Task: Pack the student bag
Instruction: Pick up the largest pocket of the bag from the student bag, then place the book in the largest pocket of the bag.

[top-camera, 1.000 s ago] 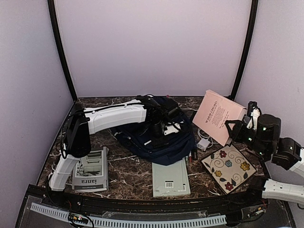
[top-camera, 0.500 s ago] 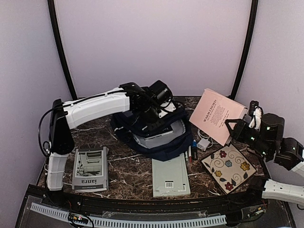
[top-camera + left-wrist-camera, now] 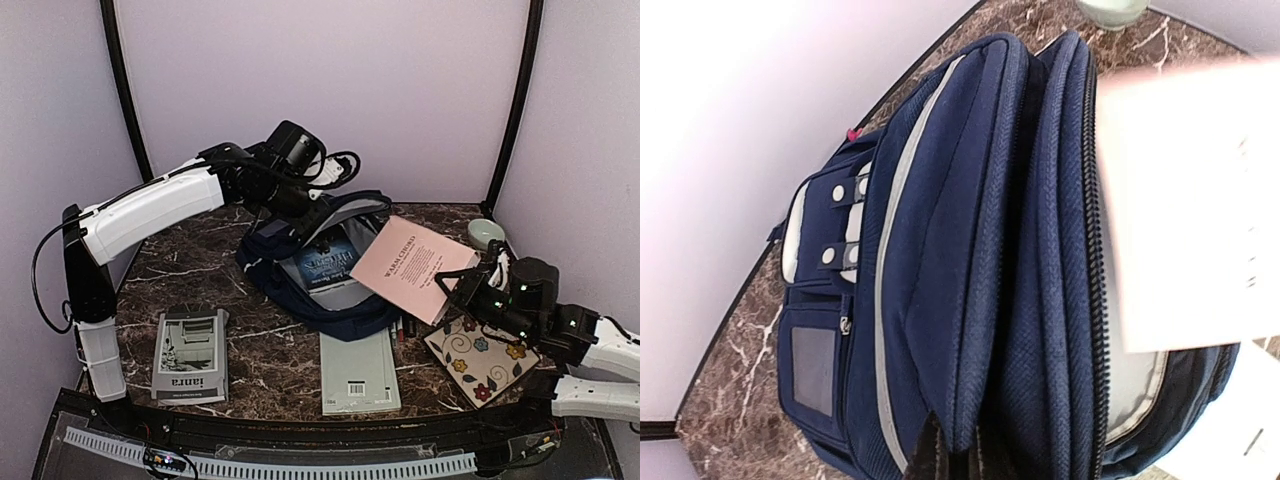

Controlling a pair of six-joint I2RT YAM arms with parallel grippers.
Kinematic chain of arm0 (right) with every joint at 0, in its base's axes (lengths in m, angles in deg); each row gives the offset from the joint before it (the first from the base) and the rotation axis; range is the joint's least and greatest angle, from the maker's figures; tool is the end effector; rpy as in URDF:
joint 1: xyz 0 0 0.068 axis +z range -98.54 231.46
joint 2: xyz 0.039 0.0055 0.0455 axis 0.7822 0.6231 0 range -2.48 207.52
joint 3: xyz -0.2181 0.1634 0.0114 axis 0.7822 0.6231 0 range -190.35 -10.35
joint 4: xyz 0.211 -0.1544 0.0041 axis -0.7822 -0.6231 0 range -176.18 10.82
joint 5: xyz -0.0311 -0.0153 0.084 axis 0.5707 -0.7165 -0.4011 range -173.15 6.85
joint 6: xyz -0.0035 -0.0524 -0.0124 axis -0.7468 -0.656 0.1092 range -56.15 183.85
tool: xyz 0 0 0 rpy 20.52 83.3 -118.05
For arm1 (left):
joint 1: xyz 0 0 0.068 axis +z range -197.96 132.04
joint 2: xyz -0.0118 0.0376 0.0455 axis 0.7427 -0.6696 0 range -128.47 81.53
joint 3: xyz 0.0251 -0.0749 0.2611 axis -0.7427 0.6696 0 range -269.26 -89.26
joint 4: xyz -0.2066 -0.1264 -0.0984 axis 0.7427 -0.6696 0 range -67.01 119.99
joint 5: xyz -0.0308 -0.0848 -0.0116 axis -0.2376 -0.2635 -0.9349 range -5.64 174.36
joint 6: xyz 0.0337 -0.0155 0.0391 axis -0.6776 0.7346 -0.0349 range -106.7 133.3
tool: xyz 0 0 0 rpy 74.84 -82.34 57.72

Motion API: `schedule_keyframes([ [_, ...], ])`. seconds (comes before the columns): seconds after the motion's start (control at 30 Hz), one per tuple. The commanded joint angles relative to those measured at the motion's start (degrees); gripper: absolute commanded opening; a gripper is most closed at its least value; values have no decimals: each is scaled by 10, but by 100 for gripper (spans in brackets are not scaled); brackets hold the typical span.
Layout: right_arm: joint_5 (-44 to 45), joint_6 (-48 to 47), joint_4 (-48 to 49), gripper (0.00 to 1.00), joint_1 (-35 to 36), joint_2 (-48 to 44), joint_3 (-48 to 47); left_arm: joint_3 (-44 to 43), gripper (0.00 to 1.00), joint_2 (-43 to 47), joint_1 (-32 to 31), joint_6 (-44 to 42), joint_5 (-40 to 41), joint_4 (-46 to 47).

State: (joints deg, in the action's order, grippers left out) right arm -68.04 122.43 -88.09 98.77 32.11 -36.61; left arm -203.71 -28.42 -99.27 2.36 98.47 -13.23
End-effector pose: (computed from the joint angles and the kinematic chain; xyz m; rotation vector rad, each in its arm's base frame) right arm 0.1134 0.1094 0.2551 0.3877 1.9546 1.0077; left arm 0.2784 -0.3336 0.3727 1.0350 1.9696 -0.1099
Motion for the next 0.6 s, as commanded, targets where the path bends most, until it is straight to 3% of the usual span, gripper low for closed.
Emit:
schedule_keyframes([
  [0.0,-1,108,267,0,-3,82,56,-21,0,46,-9,36,-57,156],
  [0.17,68,108,399,0,-7,248,4,-36,0,43,-18,47,-91,157],
  [0.33,58,132,500,0,-16,444,-103,-38,0,44,-37,35,-112,168],
  [0.57,47,170,508,31,-17,660,-298,-64,0,38,-37,35,-138,165],
])
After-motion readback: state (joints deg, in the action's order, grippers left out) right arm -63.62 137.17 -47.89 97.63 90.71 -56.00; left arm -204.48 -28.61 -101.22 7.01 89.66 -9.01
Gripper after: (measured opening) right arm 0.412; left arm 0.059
